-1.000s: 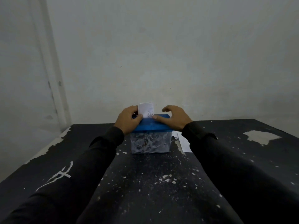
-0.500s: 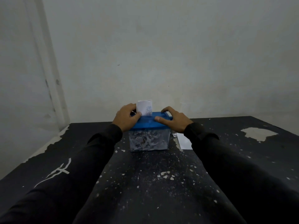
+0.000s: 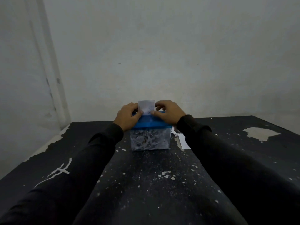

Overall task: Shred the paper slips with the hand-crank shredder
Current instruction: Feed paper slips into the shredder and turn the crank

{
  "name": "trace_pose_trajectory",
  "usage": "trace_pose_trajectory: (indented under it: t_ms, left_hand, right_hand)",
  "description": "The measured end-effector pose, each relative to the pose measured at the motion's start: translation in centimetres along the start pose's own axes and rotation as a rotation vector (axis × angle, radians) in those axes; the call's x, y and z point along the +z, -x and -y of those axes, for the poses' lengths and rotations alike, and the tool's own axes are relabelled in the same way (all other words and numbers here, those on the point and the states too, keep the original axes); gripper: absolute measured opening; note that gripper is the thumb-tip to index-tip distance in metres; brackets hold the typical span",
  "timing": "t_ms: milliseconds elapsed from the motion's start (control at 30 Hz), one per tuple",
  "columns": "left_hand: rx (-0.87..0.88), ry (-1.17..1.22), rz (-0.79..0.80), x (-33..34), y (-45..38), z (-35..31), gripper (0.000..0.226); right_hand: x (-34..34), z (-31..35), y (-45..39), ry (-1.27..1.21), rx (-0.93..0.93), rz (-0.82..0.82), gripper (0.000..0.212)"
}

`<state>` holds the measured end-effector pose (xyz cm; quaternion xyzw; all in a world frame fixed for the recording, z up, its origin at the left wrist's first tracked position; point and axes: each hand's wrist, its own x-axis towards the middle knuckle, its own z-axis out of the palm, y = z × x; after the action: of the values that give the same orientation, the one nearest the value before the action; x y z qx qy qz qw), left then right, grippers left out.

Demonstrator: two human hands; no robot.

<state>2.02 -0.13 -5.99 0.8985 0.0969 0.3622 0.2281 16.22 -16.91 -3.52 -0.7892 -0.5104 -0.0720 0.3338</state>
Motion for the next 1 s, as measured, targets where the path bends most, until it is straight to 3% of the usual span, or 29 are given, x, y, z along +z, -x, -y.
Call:
trace_pose_trajectory:
  t_ms: [67,300,533,867,1000]
  left_hand:
    - [-0.002,0.022,-0.005,0.1,0.1,0.2,0.055]
    - [-0.058,-0.026,0.047,-0.3,-0.9,0.2,0.015]
    - [-0.073,-0.204,0.162,-0.5,-2.3,-1.4,0.030]
    - [-0.157,-0.170,0.193,-1.0,-3.0,-2.1,0.029]
    - [-0.155,-0.147,0.128,0.2,-2.3,-1.8,0.019]
  right_hand:
    - [0.8,0.3,-1.0,-0.029,-0.011,-0.011,0.016]
    - [-1.0,-0.8,-1.6,-0.037,0.036,-0.023,0.029]
    - [-0.9,-0.6,-1.6,0.015,-0.008,0.026,0.031]
    - [-1.6,-0.9,-0.6,0.001,0.002,0.077,0.023]
    - [-2.6,-1.1,2.0,0.031,0.131,0.198,0.065]
